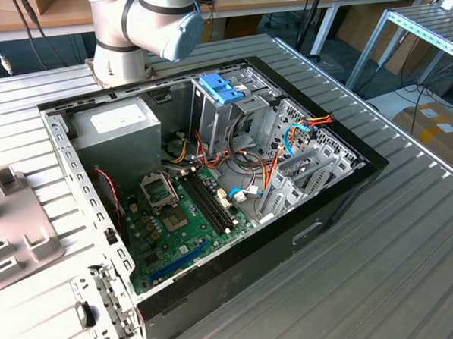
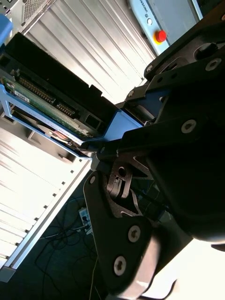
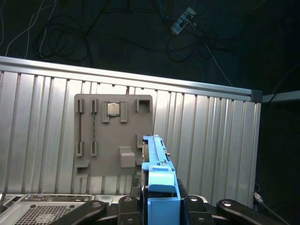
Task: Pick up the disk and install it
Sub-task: 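Pick up the disk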
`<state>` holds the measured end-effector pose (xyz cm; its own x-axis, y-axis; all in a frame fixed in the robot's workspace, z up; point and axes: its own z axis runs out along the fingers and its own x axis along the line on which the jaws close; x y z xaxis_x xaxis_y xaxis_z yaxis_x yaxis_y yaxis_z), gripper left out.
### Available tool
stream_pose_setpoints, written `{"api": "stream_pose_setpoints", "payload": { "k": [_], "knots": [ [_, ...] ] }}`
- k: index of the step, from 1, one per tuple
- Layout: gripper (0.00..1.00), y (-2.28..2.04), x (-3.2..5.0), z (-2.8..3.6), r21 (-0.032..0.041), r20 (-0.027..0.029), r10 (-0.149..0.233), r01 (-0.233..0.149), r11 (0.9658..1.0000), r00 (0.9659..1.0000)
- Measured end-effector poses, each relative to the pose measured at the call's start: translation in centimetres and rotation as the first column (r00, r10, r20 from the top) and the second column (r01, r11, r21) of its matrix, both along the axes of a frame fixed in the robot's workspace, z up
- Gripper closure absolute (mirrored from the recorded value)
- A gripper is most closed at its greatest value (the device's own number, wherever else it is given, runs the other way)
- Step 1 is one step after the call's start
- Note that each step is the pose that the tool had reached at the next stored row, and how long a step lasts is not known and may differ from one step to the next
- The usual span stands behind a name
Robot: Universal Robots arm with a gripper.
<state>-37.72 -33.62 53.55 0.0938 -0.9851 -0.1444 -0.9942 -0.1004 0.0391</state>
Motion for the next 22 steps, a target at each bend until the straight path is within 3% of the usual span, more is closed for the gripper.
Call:
{"api": "stream_pose_setpoints", "payload": {
  "k": [22],
  "knots": [
    [0.63, 0.0, 1.03, 0.0, 0.0, 0.0, 0.0, 0.0, 1.0, 1.0]
  ]
}}
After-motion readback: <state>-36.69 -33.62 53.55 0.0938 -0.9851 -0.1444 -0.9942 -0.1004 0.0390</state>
